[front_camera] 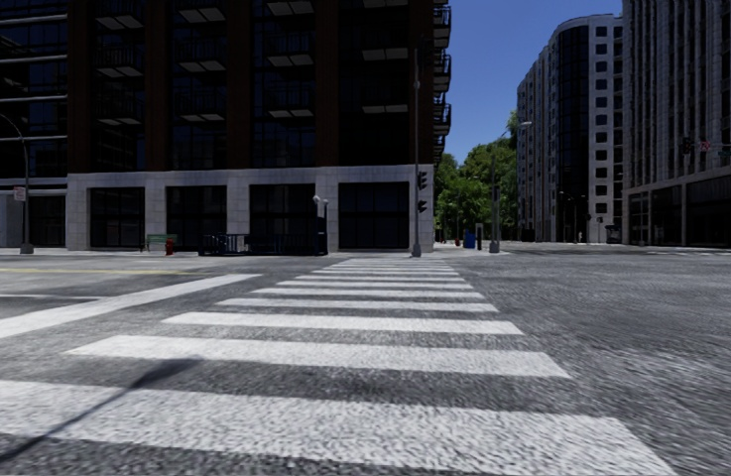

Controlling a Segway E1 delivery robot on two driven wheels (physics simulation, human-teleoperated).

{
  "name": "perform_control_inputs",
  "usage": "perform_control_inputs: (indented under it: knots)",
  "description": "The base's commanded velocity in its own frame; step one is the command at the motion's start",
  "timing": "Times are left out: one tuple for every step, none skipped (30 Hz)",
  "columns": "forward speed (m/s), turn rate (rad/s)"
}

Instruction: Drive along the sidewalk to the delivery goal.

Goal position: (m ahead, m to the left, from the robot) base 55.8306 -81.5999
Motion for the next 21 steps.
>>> perform_control_inputs:
  knots:
    - [2.00,0.00]
    - [2.00,0.00]
    - [2.00,0.00]
    - [2.00,0.00]
    - [2.00,0.00]
    - [2.00,0.00]
    - [2.00,0.00]
    - [2.00,0.00]
    - [2.00,0.00]
    - [2.00,0.00]
    - [2.00,0.00]
    - [2.00,0.00]
    - [2.00,0.00]
    - [2.00,0.00]
    - [2.00,0.00]
    - [2.00,0.00]
    - [2.00,0.00]
    - [2.00,0.00]
    - [2.00,0.00]
    - [2.00,0.00]
    - [2.00,0.00]
